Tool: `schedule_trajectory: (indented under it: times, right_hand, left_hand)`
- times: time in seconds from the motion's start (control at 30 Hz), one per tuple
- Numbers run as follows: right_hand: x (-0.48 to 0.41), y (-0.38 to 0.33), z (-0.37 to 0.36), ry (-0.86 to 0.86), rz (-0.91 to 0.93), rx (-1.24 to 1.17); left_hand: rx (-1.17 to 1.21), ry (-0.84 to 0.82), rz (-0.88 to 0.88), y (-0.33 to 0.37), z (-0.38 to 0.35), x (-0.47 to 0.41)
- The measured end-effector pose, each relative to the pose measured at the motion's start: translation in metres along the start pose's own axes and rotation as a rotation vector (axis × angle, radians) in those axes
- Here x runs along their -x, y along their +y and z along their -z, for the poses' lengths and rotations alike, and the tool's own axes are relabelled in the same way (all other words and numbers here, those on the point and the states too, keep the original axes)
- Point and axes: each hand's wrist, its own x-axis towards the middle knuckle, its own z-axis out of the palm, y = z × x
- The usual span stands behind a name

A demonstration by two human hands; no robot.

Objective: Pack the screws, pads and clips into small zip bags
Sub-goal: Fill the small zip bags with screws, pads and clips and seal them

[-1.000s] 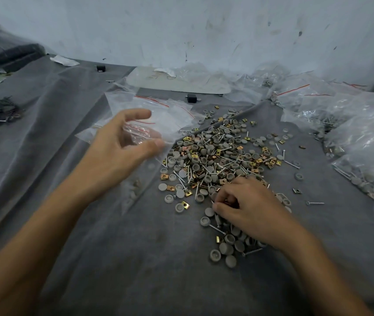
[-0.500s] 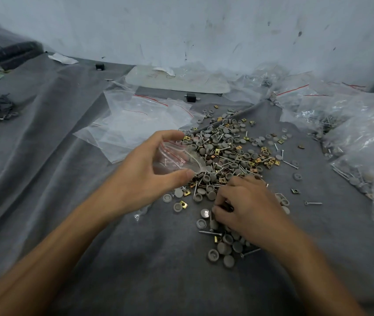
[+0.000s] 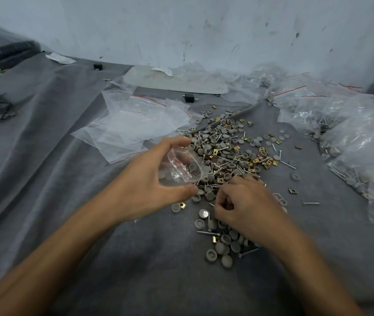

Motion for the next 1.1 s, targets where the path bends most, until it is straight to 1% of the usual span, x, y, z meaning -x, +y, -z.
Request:
schedule_trajectory:
  times: [0.1, 0.17, 0.23, 0.3, 0.37, 0.4, 0.5, 0.6, 0.7, 0.8, 0.87, 0.93, 0.97, 1.03, 1.1]
  right_hand:
    - [-0.005, -0.003, -0.003, -0.038, 0.005, 0.056]
    - [-0.006, 0.000, -0.002, -0.019, -0.001, -0.049]
    - [-0.003, 0.004, 0.002, 0.105, -0.018, -0.280]
    - [0.000, 0.003, 0.007, 0.222, -0.030, -0.573]
    - [0.003, -0.004, 0.012, 0.237, -0.001, -0.805]
    - [0.003, -0.009, 0.013, 0.224, 0.026, -0.864]
    - [0.004, -0.022, 0.011, 0.218, 0.090, -0.931]
    - [0.005, -0.029, 0.011, 0.199, 0.103, -1.027]
    - [0.005, -0.023, 0.016, 0.188, 0.130, -1.069]
    - [0.002, -0.008, 0.023, 0.258, 0.109, -1.148]
    - [0.000, 0.005, 0.027, 0.353, 0.028, -1.137]
    - [-0.001, 0.018, 0.029, 0.420, -0.065, -1.029]
    - [-0.001, 0.024, 0.030, 0.426, -0.095, -0.948]
    - [-0.001, 0.032, 0.029, 0.378, -0.114, -0.782]
    - [0.000, 0.034, 0.026, 0.298, -0.094, -0.586]
  left_hand:
    - [-0.024, -0.037, -0.022, 0.000, -0.003, 0.002]
    - [-0.051, -0.054, -0.040, 0.000, -0.004, 0.002]
    - [-0.084, -0.055, -0.056, 0.000, -0.004, 0.002]
    - [-0.098, -0.044, -0.049, 0.000, -0.005, 0.002]
    - [-0.101, -0.039, -0.042, 0.000, -0.007, 0.002]
    - [-0.102, -0.041, -0.043, 0.001, -0.009, 0.002]
    - [-0.119, -0.038, -0.049, 0.001, -0.012, 0.002]
    - [-0.125, -0.040, -0.054, 0.002, -0.013, 0.002]
    - [-0.128, -0.035, -0.065, 0.002, -0.012, 0.002]
    - [-0.108, -0.033, -0.044, 0.002, -0.011, 0.002]
    - [-0.083, -0.028, -0.032, 0.001, -0.010, 0.002]
    - [-0.054, -0.023, -0.034, 0.001, -0.007, 0.002]
    - [-0.049, -0.021, -0.033, 0.001, -0.006, 0.002]
    - [-0.031, -0.017, -0.025, 0.001, -0.004, 0.002]
    - [-0.036, -0.010, -0.020, 0.001, -0.003, 0.002]
